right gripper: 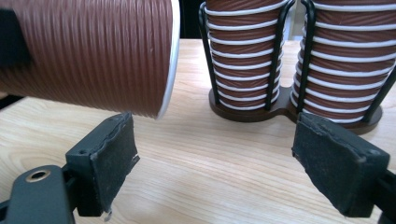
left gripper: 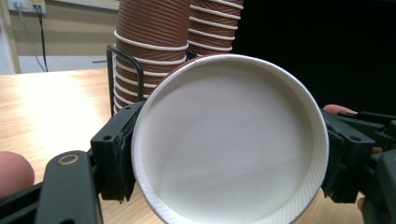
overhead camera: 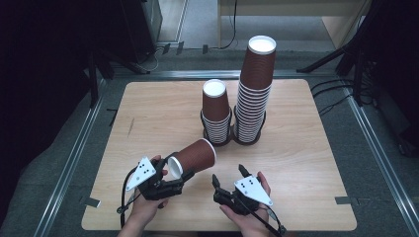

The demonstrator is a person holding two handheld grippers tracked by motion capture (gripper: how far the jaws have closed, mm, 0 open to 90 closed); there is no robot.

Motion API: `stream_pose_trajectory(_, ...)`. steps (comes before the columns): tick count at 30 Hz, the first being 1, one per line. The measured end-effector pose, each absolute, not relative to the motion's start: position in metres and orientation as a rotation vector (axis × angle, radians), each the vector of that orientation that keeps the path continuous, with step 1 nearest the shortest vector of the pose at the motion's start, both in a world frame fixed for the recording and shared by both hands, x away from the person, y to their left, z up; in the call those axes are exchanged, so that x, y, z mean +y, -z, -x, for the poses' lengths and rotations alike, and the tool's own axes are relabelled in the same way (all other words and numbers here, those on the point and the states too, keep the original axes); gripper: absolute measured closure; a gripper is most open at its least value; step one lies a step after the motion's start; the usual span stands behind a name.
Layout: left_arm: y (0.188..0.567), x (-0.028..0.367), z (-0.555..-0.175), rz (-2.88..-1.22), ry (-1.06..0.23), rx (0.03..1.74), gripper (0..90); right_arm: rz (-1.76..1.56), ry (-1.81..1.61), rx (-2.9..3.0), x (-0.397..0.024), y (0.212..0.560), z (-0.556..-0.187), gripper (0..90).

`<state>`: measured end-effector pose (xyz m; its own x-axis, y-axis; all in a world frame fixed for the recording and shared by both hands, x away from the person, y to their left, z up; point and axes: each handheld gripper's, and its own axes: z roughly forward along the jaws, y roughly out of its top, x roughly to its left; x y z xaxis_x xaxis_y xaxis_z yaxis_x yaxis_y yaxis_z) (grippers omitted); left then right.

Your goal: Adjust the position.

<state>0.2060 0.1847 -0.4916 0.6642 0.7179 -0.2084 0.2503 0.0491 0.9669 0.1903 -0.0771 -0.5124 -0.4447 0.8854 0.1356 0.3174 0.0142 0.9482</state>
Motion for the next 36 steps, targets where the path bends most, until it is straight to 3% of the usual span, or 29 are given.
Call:
stream_pose_trajectory(9, 0.492, 0.184, -0.206, -1.517, -0.439, 0.837, 22.0, -1.377, -1.587, 1.758, -0.075, 0.511, -0.190, 13.6)
stream_pose_trajectory(14, 0.493, 0.183, -0.206, -1.518, -0.447, 0.836, 22.0, -1.505, -1.640, 1.765, -0.074, 0.506, -0.191, 3.7)
stream_pose_trajectory(36, 0.495, 0.181, -0.205, -1.505, -0.465, 0.834, 22.0, -1.988, -2.011, 1.512, -0.062, 0.506, -0.199, 0.0)
